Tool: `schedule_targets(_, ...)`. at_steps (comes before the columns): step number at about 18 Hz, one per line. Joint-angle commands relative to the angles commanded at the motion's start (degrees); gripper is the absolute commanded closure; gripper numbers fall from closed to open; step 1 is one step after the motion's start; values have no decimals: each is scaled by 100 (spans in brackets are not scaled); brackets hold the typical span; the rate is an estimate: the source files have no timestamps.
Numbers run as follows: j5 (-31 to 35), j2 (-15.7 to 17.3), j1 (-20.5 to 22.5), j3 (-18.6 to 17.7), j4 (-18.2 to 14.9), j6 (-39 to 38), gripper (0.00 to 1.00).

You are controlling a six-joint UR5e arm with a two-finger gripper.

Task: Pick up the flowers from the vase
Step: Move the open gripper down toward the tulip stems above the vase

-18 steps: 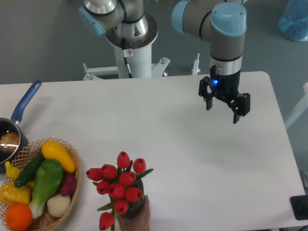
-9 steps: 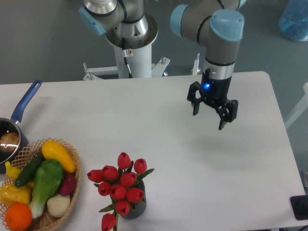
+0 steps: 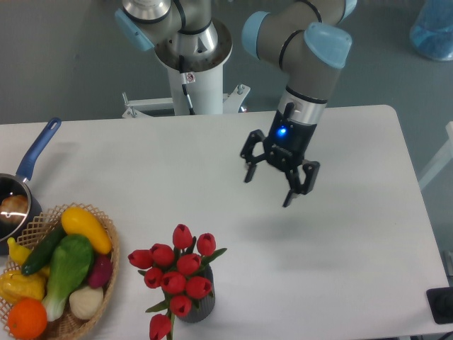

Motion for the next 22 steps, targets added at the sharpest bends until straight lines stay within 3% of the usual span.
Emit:
schedule_targets(4, -193, -35, -202, 26, -17, -307, 0)
schedule_targets(7, -273, -272, -334, 149, -9, -729, 0)
schedule_targets(12, -369, -799, -668, 693, 0, -1037, 0)
schedule_targets(22, -378, -1353, -976, 1291, 403, -1257, 0)
